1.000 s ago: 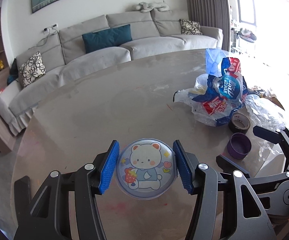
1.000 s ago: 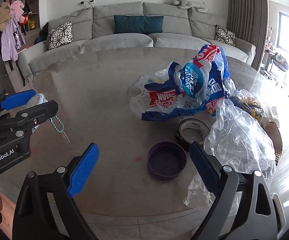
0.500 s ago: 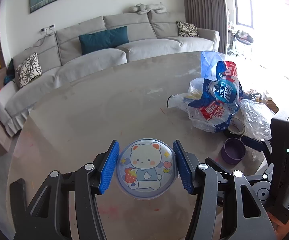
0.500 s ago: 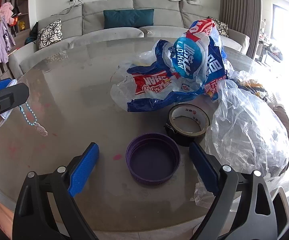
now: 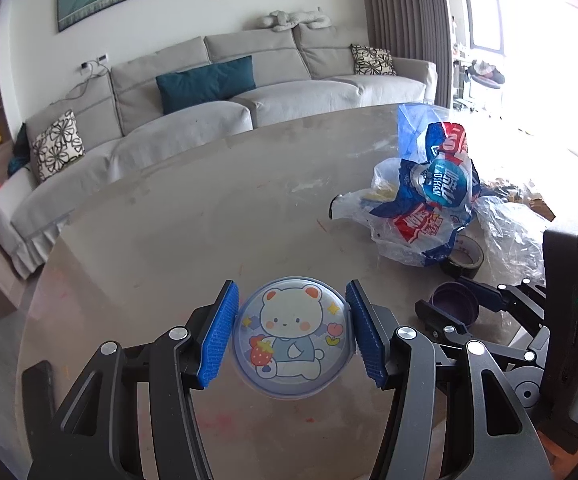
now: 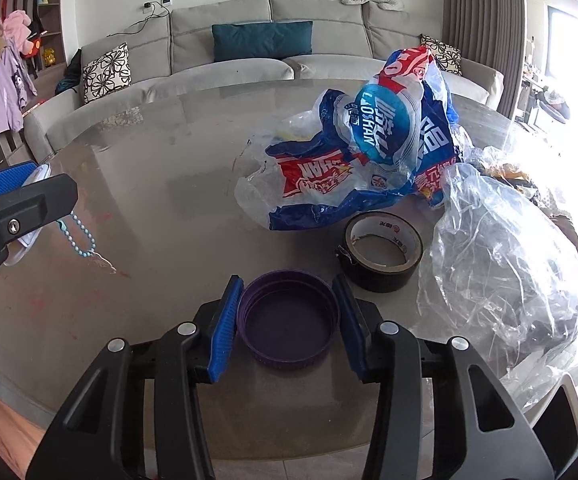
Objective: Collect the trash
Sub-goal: 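Grasp the purple cup lid with the right gripper while the left holds the bear lid, then carry both lids over the white trash bin with both grippers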
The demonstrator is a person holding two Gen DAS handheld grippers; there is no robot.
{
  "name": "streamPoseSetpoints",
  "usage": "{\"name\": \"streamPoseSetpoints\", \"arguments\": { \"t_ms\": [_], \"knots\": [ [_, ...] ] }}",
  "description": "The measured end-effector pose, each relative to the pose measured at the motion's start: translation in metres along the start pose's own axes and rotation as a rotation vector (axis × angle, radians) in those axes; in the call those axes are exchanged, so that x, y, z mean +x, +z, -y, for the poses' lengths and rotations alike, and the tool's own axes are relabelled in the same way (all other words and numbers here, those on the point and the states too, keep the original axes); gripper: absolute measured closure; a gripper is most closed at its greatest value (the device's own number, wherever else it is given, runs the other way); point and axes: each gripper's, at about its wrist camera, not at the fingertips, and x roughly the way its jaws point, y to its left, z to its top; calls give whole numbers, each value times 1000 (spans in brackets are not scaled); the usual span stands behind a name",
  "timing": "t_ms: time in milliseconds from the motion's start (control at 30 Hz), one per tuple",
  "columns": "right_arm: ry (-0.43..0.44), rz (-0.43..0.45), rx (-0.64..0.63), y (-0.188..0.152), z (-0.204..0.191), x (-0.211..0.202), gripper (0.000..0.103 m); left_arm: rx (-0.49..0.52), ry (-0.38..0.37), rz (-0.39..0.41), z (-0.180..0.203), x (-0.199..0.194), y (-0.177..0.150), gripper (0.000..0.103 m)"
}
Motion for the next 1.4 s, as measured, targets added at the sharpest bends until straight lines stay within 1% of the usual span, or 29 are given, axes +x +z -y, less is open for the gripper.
{"name": "streamPoseSetpoints", "arguments": {
  "t_ms": [233,400,633,800,967,1067,1200,1400],
  "knots": [
    [18,67,-31,15,-9,-34,56,-24,0,28,-3,-13,6,46],
    [1,128,-39,26,-5,-68,56,-34,-7,55,0,-27,12,46],
    [-31,182,-47,32,8,-105,56,-18,-31,94,18,-50,20,46],
    [-62,212,-37,26,21,-132,56,13,-55,115,40,-64,23,46],
    [-127,241,-14,12,49,-163,56,57,-116,136,78,-77,26,46],
    [-185,256,5,1,72,-183,56,95,-163,150,109,-85,27,46],
    [-272,264,41,-18,106,-207,56,147,-253,152,157,-93,25,46],
    [-394,237,104,-55,157,-232,56,224,-398,133,232,-100,12,46]
  ]
}}
